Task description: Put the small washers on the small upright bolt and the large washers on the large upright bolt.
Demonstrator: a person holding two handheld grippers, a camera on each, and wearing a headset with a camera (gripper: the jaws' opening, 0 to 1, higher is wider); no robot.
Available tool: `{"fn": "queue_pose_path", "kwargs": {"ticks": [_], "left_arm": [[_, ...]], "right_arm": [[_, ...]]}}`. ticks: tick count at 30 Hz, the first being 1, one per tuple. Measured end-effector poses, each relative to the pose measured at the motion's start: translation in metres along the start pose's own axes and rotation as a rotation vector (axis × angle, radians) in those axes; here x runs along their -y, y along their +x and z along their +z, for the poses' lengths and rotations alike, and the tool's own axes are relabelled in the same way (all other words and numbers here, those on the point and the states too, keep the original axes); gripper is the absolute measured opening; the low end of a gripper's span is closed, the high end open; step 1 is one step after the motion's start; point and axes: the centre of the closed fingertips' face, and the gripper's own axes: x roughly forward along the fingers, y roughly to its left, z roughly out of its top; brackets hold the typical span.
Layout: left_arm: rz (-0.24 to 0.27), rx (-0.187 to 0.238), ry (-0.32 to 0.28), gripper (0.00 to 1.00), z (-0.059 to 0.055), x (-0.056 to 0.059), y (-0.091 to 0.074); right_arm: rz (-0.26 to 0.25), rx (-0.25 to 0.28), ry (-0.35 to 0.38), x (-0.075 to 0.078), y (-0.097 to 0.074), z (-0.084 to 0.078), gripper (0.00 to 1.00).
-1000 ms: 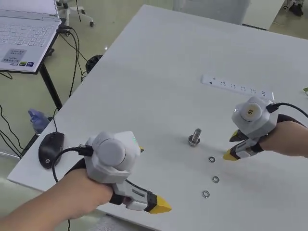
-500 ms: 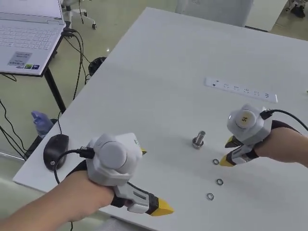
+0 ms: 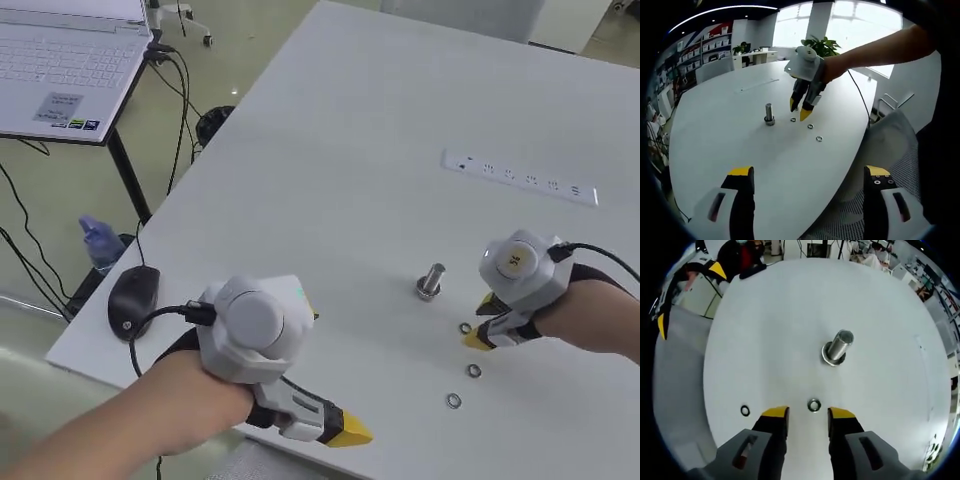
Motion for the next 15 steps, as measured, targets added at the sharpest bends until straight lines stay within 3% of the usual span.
{"fn": "queue_pose_path", "kwargs": {"ticks": [4,15], "left_arm": [[-0.008,-0.014,0.009,0.9,-0.0027,0.0002,0.0015],[-0.014,-0.009,0.007,0.88,0.0007,-0.0021,0.0021]], "right_arm": [[-0.029,0.006,0.02,0.0065,0.0063,0.0011,0.31],[-0.027,-0.013,0.028,0.0063,0.0106,-0.0049,0.29]]}}
